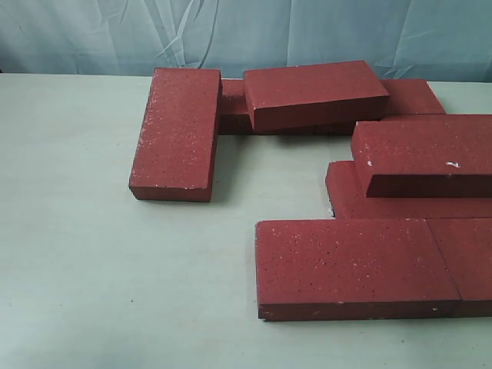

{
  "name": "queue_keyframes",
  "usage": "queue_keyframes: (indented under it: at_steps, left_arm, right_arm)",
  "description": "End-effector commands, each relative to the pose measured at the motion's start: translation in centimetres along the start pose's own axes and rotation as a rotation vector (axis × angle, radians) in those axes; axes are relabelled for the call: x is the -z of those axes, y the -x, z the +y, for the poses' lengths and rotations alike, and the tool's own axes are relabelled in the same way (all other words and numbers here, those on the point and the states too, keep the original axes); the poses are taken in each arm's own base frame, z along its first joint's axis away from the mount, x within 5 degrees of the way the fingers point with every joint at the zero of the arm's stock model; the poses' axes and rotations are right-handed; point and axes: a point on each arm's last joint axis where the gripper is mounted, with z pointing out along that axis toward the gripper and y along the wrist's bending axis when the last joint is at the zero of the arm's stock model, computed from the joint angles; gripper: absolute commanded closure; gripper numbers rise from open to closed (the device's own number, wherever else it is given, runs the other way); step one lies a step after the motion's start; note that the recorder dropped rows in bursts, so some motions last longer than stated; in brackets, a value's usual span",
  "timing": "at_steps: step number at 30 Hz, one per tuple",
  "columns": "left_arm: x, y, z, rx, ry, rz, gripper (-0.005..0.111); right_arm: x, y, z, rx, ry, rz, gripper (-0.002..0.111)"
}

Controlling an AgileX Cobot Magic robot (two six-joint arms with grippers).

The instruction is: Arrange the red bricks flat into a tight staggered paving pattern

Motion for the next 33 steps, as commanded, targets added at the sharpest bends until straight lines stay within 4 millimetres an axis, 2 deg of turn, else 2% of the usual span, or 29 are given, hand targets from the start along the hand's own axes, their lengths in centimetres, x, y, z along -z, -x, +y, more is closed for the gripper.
queue_keyframes:
  at_steps: [1, 7, 14, 18, 28, 33]
  left_arm:
    - [0.0, -0.1, 0.0, 0.000, -0.003, -0.008, 0.107]
    - [0.0, -0.1, 0.0, 0.000, -0.003, -0.008, 0.107]
    - [0.0, -0.1, 0.0, 0.000, -0.003, -0.008, 0.107]
    - [0.0, -0.1, 0.0, 0.000, -0.003, -0.008, 0.107]
    - [0.0, -0.1, 0.0, 0.000, -0.003, -0.008, 0.107]
    - [0.0, -0.1, 0.0, 0.000, -0.003, -0.008, 0.107]
  right_arm:
    - [-0.4, -0.8, -0.1, 0.013, -0.007, 0.030, 0.109]
    - [-0.8, -1.8, -0.1, 0.012, -0.007, 0.063, 0.109]
    - [-1.0, -1.9, -0.1, 0.012, -0.006, 0.083, 0.109]
    - [-2.1, -2.2, -0.1, -0.001, -0.006, 0.167, 0.109]
    - [-5.6, -1.9, 0.0, -0.017, 0.004, 0.504, 0.109]
    - [-6.7, -2.2, 0.1, -0.050, 0.015, 0.550, 0.109]
